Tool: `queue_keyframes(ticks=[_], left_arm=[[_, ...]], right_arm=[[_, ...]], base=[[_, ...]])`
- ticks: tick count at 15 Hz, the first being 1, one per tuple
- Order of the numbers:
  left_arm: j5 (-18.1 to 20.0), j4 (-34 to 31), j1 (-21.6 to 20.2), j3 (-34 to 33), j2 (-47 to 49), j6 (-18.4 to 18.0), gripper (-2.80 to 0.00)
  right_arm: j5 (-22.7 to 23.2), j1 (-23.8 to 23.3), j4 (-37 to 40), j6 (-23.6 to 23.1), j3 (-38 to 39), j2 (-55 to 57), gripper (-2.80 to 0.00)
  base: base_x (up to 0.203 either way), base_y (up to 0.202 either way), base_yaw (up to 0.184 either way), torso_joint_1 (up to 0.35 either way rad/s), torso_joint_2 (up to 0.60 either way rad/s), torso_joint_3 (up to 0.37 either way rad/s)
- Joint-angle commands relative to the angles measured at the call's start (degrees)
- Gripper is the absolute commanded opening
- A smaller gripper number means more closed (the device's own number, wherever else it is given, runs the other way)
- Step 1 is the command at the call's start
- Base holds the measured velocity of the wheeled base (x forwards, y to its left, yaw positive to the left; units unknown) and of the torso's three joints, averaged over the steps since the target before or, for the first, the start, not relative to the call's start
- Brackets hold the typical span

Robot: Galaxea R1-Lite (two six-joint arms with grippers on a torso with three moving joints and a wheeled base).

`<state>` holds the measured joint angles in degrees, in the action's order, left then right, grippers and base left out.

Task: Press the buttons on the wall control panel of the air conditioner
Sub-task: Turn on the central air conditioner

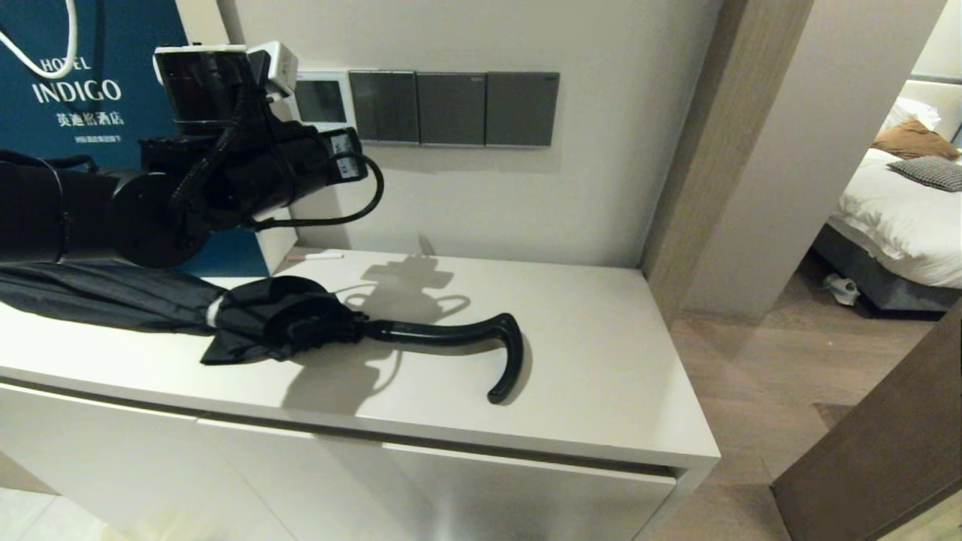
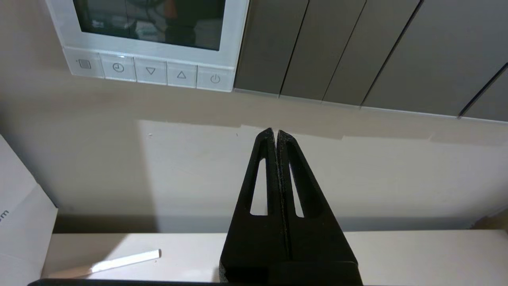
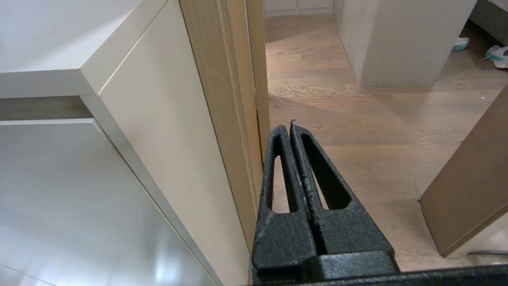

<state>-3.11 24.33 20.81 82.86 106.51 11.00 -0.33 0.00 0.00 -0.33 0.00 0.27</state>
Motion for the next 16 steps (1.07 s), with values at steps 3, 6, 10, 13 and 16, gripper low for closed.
queue_keyframes(ticks=[3,6,10,13,16], left_arm=[[-0.1,0.2,0.0,0.0,0.1,0.1,-2.80],[0.1,0.1,-2.2,2.4,2.0,0.1,-2.80],[0.1,0.3,-2.2,2.6,2.6,0.1,-2.80],[0.1,0.3,-3.1,3.3,3.5,0.1,-2.80],[0.1,0.3,-3.5,3.7,3.9,0.1,-2.80]], right_arm=[[0.0,0.0,0.0,0.0,0.1,0.1,-2.80],[0.0,0.0,0.0,0.0,0.1,0.1,-2.80],[0.0,0.0,0.0,0.0,0.1,0.1,-2.80],[0.0,0.0,0.0,0.0,0.1,0.1,-2.80],[0.0,0.0,0.0,0.0,0.1,0.1,-2.80]], base=[[0.000,0.000,0.000,0.000,0.00,0.000],[0.000,0.000,0.000,0.000,0.00,0.000],[0.000,0.000,0.000,0.000,0.00,0.000],[0.000,0.000,0.000,0.000,0.00,0.000],[0.000,0.000,0.000,0.000,0.00,0.000]])
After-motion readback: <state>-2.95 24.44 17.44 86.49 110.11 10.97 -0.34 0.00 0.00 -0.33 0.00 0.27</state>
